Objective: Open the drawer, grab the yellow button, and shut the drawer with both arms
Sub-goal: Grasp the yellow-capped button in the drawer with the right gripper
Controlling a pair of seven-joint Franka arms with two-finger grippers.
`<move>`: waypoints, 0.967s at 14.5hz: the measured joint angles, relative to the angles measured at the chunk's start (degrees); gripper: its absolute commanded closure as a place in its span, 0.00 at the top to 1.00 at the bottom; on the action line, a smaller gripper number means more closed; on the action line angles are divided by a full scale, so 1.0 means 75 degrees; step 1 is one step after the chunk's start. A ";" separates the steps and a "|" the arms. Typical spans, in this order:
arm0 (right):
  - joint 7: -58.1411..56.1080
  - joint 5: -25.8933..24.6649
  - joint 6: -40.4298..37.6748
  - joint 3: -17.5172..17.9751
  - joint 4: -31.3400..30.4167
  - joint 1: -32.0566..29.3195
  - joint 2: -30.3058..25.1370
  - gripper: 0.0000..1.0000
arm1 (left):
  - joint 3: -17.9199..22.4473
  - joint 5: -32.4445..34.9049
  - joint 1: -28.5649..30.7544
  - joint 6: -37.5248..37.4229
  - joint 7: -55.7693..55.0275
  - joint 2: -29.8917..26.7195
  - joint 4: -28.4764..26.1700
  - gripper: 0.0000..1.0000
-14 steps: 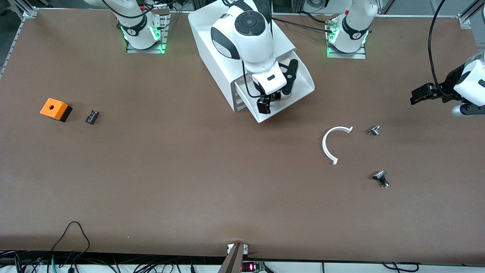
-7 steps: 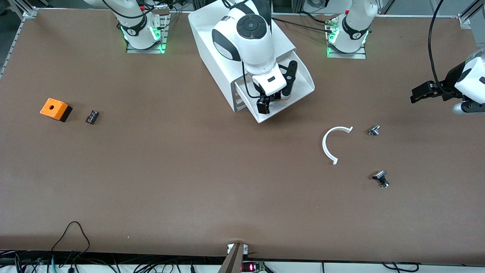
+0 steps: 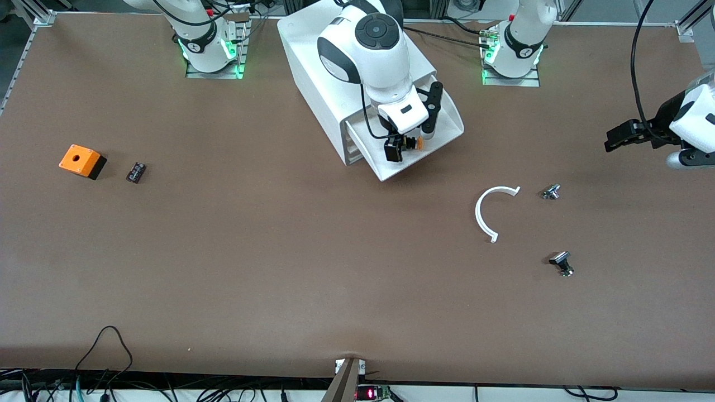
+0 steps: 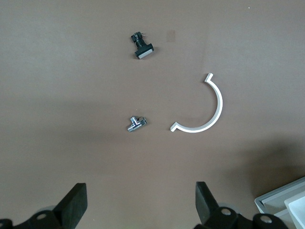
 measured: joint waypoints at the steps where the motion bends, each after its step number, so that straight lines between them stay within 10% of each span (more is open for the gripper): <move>1: 0.0000 0.0000 0.0000 -0.0001 0.0004 0.0000 -0.0006 1.00 | 0.0000 0.0000 -0.0001 0.0000 0.0000 0.0000 0.0000 1.00; 11: -0.0366 -0.0001 -0.0036 -0.0005 -0.0148 -0.0002 0.0020 1.00 | 0.0000 0.0000 -0.0001 -0.0017 0.0000 0.0000 -0.0002 1.00; 14: -0.0472 -0.0003 -0.0043 -0.0005 -0.0160 -0.0002 0.0022 0.78 | 0.0000 0.0000 -0.0001 -0.0036 0.0000 -0.0003 -0.0002 1.00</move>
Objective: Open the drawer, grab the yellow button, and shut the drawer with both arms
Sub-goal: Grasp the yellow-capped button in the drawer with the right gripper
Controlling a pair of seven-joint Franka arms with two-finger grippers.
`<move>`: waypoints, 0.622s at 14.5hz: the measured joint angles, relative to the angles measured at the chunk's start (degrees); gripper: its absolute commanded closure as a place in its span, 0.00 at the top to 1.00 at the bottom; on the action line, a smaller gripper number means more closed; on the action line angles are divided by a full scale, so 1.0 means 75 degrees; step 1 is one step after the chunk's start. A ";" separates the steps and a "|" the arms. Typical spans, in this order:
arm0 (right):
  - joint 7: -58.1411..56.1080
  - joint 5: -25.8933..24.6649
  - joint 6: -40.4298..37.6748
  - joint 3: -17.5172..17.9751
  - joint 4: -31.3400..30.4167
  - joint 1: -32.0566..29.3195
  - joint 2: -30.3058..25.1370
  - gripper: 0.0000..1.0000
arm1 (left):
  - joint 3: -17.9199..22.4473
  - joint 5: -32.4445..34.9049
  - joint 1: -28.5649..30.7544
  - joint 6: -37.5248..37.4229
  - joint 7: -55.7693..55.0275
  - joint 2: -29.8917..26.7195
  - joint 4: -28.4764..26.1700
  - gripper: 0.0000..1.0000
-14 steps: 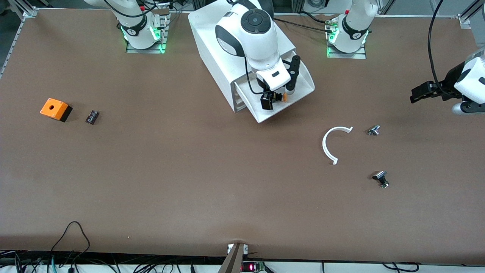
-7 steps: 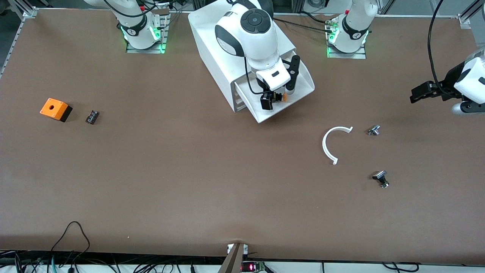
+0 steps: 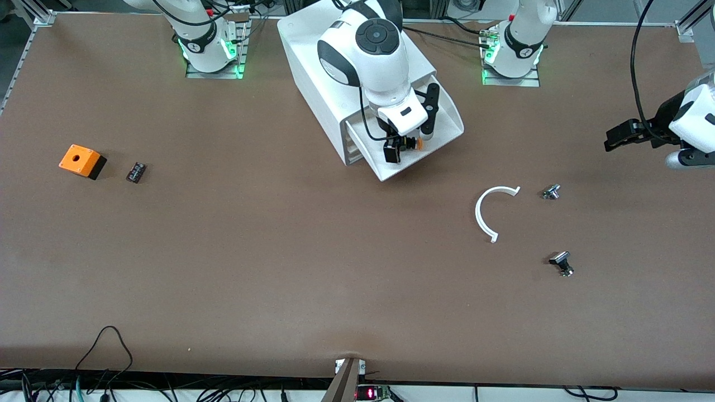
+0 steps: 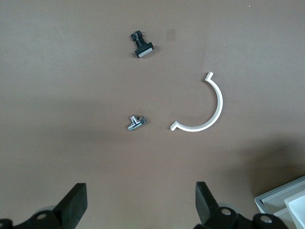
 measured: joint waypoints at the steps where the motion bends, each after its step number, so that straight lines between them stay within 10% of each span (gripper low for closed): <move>1: -0.0052 0.0000 -0.0003 0.0000 -0.0021 0.0000 0.0002 0.74 | 0.0000 0.0000 0.0000 -0.0002 0.0000 -0.0002 0.0000 1.00; 9: -0.0366 -0.0242 0.0007 -0.0003 -0.0097 -0.0001 0.0005 0.46 | 0.0000 0.0000 -0.0001 -0.0006 0.0000 -0.0006 0.0000 1.00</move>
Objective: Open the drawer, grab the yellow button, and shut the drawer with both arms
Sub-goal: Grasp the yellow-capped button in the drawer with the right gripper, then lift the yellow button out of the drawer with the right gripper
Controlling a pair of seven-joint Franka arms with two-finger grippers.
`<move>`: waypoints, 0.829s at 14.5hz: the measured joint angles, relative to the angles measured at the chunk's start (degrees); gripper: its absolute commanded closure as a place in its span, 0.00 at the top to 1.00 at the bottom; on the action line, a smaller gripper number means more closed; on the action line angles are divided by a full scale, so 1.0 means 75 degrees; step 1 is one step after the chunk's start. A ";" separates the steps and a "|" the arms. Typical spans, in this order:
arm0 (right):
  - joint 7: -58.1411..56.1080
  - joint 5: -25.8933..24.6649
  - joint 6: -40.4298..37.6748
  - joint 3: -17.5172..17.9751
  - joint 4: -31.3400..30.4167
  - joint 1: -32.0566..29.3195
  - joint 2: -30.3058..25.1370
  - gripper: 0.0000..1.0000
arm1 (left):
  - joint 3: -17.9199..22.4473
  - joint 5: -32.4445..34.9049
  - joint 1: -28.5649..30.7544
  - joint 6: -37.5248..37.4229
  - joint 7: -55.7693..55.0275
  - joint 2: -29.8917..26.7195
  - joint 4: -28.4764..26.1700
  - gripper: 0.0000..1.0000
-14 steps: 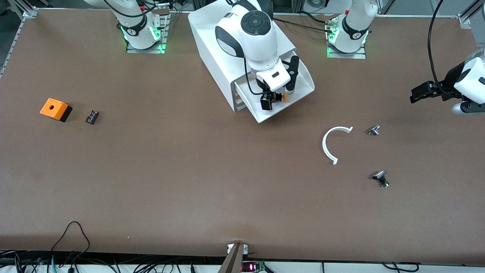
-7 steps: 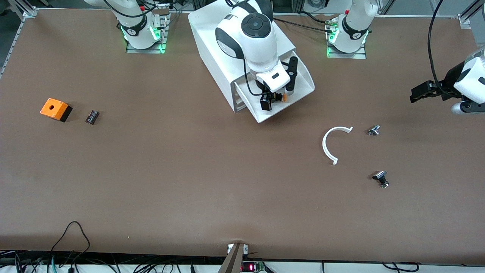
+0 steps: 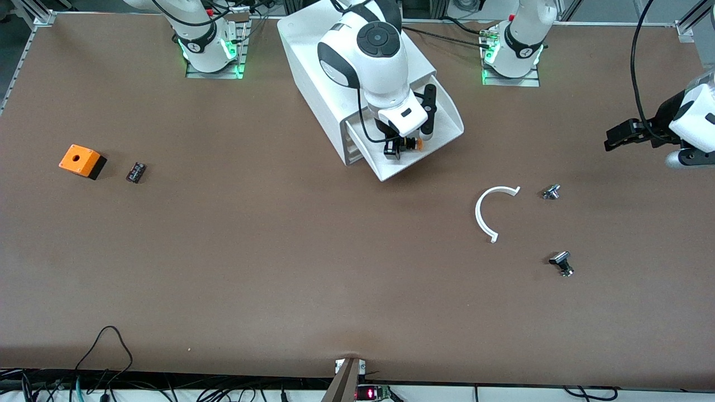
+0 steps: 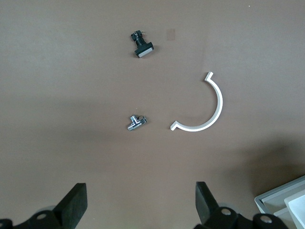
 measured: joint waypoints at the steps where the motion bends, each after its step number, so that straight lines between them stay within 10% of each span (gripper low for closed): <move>1: -0.0004 -0.0038 0.0000 0.0000 0.0008 0.0000 -0.0004 0.42 | 0.0000 0.0000 0.0000 0.0000 0.0000 0.0000 0.0000 1.00; 12: -0.0013 -0.0050 0.0006 0.0009 0.0077 0.0031 -0.0029 0.26 | 0.0000 0.0000 -0.0001 -0.0001 0.0000 0.0000 0.0000 1.00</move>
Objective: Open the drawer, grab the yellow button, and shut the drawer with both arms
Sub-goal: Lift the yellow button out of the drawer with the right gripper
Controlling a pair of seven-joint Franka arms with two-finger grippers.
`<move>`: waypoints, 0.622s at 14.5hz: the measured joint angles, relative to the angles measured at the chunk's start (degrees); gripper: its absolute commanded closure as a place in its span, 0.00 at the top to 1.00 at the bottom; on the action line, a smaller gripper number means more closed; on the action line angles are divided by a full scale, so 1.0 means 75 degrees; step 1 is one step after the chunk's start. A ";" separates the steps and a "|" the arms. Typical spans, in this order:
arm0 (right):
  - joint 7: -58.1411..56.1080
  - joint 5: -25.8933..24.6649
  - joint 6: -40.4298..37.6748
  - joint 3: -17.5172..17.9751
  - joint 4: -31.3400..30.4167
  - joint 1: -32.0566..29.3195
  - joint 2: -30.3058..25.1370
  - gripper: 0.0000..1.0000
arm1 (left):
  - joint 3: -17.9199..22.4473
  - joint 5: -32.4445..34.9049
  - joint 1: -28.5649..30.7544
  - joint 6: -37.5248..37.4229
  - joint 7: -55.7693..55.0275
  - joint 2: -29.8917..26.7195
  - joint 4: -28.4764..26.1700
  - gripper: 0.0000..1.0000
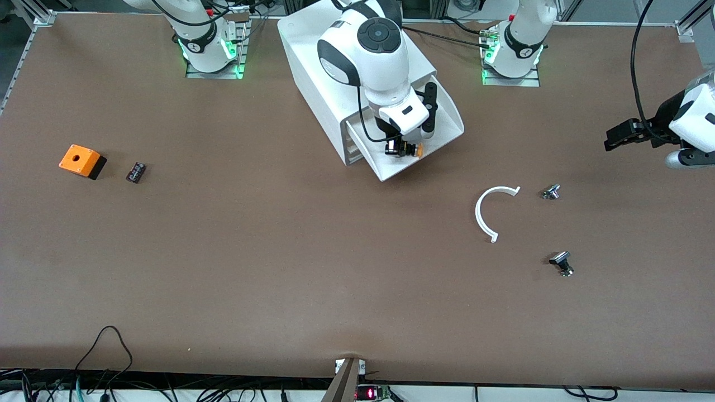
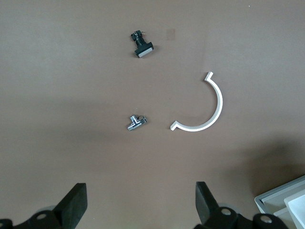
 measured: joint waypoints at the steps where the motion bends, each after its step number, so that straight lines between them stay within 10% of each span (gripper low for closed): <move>1: 0.0000 0.0000 0.0002 0.0000 0.0055 0.0016 -0.0004 0.26 | 0.0000 0.0000 0.0000 0.0000 0.0000 0.0000 0.0000 1.00; 9: 0.0627 0.0001 -0.0039 -0.0372 0.0252 -0.0019 -0.0641 0.25 | 0.0000 0.0000 -0.0001 -0.0001 0.0000 0.0000 -0.0002 1.00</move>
